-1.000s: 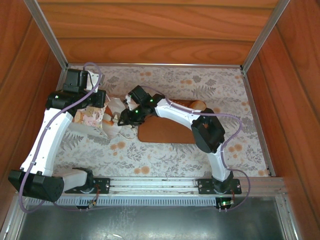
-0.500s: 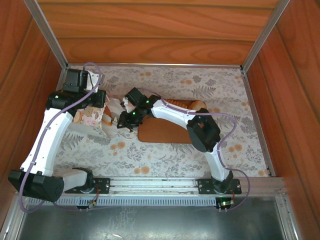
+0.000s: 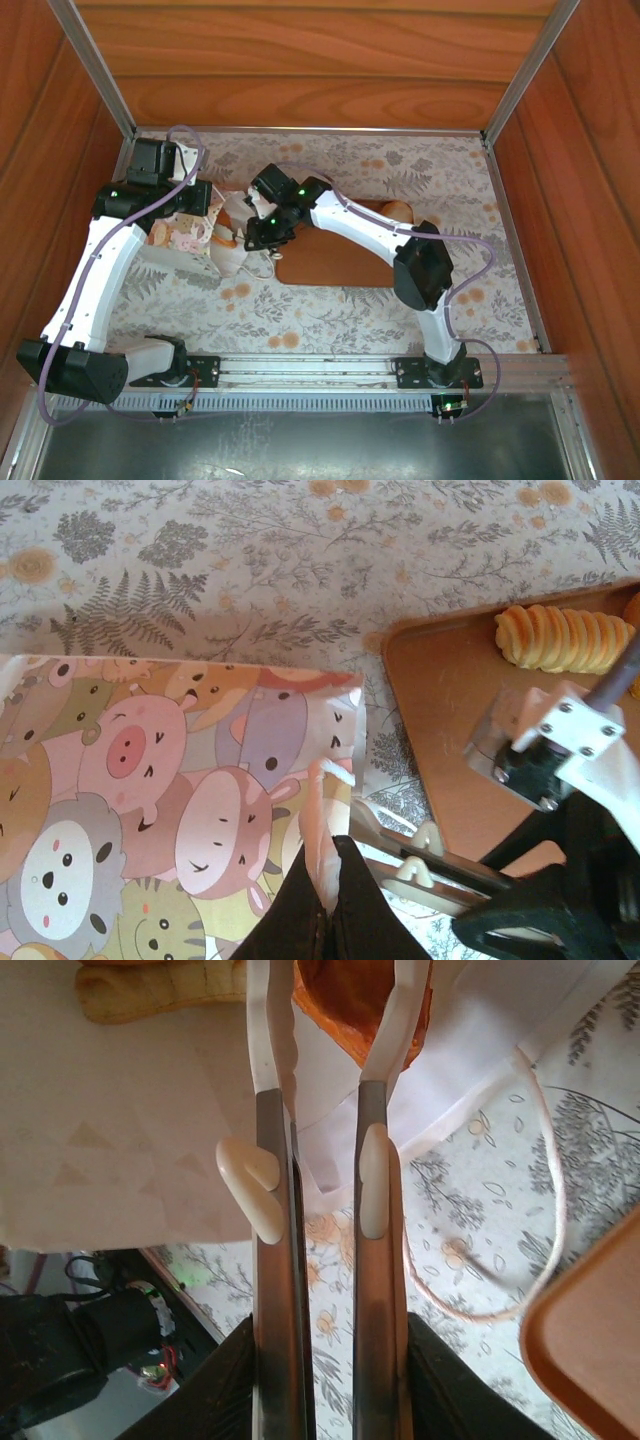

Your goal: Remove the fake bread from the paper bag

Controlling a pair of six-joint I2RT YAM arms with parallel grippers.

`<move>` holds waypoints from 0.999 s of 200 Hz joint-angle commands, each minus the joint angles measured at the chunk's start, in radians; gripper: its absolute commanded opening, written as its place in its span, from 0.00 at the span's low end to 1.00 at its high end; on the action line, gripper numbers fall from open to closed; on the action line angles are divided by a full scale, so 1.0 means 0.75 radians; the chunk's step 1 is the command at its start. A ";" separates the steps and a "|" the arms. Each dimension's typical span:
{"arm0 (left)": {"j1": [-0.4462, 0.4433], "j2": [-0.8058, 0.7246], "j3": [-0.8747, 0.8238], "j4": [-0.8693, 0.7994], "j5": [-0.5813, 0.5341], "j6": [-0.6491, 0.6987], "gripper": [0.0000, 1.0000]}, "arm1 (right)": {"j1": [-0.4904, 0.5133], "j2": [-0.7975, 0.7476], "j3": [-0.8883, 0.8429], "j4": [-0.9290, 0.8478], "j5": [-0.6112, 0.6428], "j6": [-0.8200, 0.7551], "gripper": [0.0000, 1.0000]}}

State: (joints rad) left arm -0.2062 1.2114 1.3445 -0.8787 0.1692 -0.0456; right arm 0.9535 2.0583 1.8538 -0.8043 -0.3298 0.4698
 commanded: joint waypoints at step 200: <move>-0.010 -0.024 -0.034 0.083 -0.108 -0.024 0.00 | 0.030 -0.640 -0.356 -0.400 0.289 -0.062 0.27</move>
State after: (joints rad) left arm -0.2062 1.2102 1.3247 -0.8448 0.1307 -0.0502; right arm 0.9695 1.6894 1.6173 -1.0782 -0.1658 0.3920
